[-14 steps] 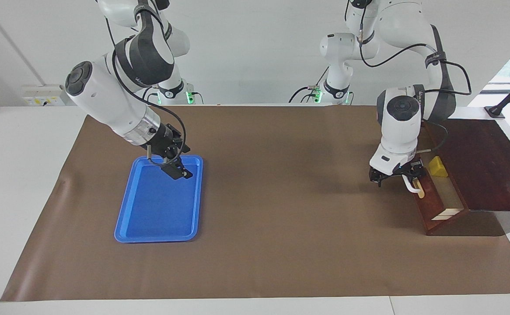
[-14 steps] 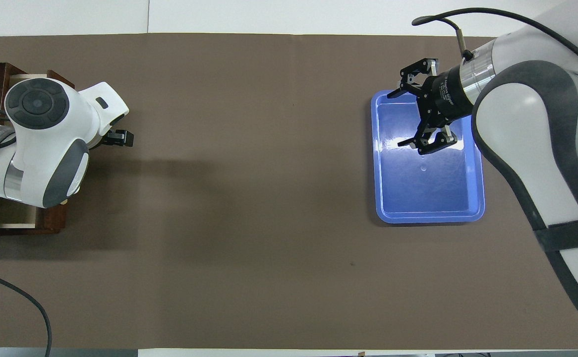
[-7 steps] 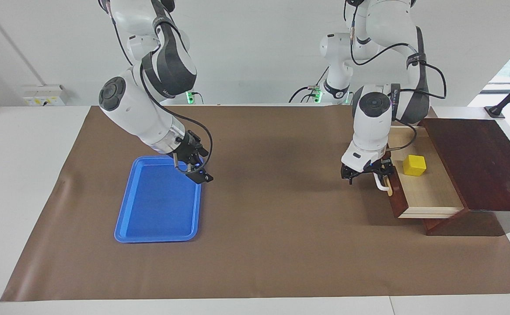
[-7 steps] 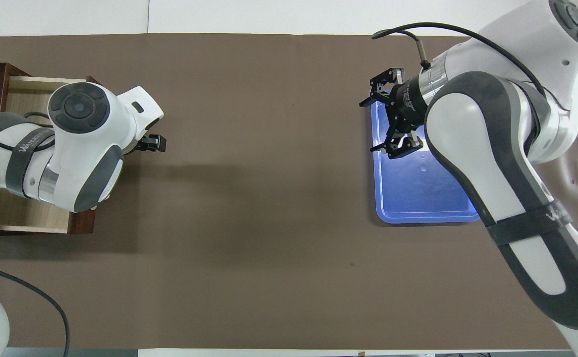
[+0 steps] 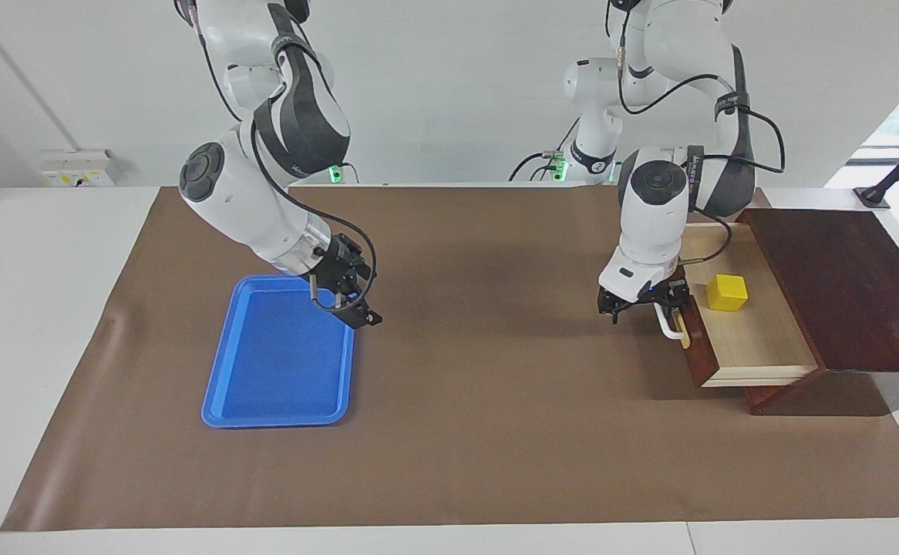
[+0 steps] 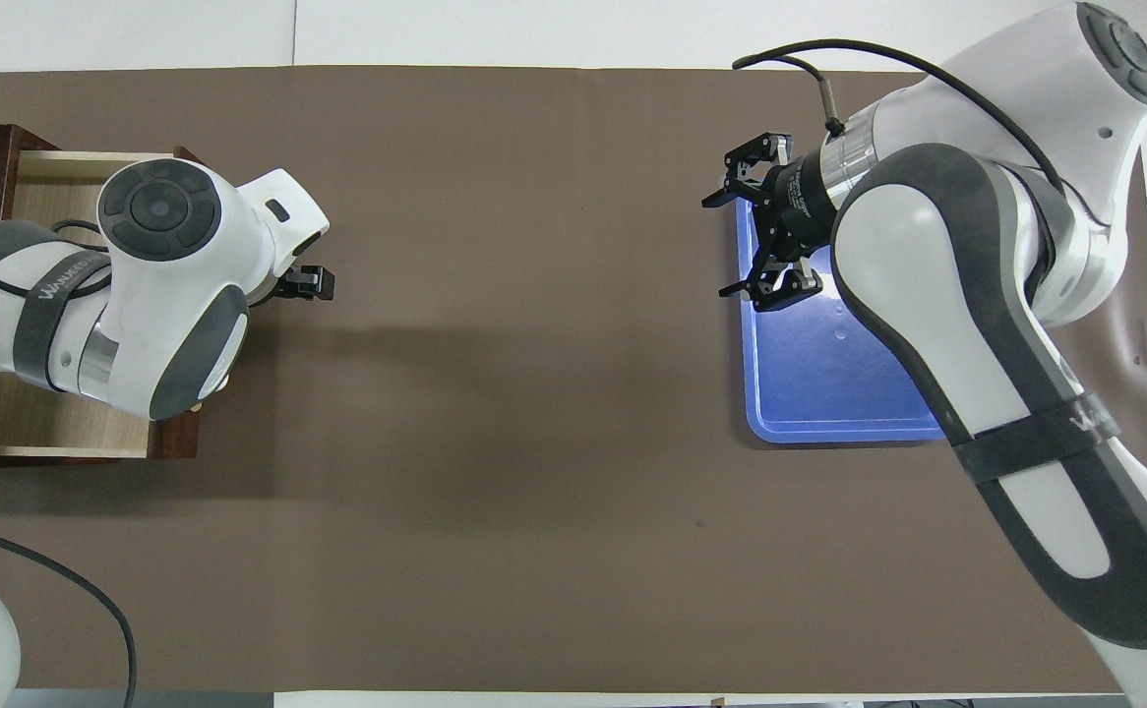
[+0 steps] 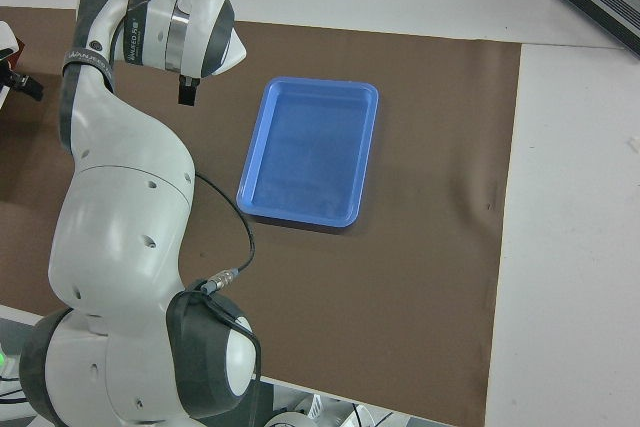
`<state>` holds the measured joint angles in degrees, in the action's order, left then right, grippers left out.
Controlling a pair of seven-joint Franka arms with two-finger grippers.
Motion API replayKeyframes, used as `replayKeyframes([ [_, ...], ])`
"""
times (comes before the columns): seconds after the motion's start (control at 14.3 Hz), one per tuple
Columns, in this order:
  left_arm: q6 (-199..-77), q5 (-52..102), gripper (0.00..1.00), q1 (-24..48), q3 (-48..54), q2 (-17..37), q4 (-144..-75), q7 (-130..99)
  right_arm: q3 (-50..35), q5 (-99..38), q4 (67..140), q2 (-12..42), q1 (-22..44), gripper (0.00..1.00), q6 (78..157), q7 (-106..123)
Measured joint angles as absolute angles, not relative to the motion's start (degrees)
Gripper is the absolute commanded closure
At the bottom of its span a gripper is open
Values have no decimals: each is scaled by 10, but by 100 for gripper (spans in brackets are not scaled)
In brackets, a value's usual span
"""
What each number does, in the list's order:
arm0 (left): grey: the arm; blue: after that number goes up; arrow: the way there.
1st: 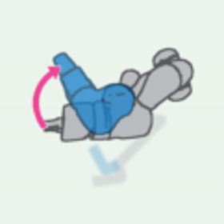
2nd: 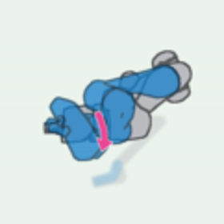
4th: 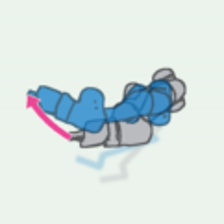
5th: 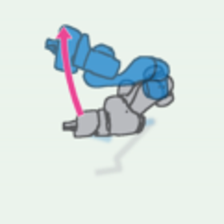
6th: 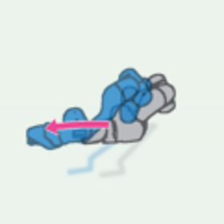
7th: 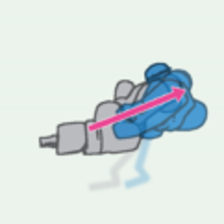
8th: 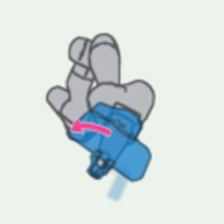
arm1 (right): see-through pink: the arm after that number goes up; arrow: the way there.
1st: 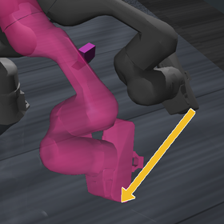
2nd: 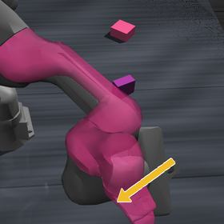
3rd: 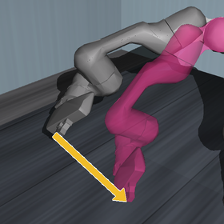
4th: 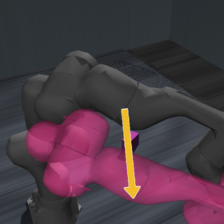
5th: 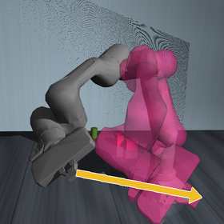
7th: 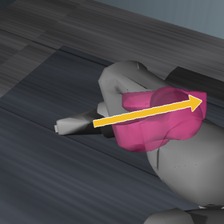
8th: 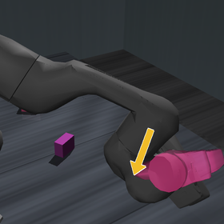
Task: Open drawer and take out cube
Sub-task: 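Pull the drawer open with the left gripper while the right gripper rises, then release the handle and lower the left gripper to the yellow cube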
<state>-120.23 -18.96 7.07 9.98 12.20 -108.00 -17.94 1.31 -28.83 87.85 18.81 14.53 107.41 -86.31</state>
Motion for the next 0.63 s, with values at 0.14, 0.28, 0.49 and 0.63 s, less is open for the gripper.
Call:
replayKeyframes([
  [0.14, -1170, -179, 0, 71, 103, 127, -1056, -180, 13, -288, 881, 189, 160, 5, 1080, -877],
  [0.28, -1122, -154, 0, 73, 107, 137, -1006, -182, 13, -288, 883, 190, 172, 5, 1084, -888],
  [0.49, -1048, -114, 0, 73, 106, 144, -937, -210, 13, -288, 884, 193, 179, 5, 1091, -889],
  [0.63, -1002, -105, 0, 72, 102, 147, -891, -265, 13, -288, 885, 193, 179, 5, 1091, -889],
])
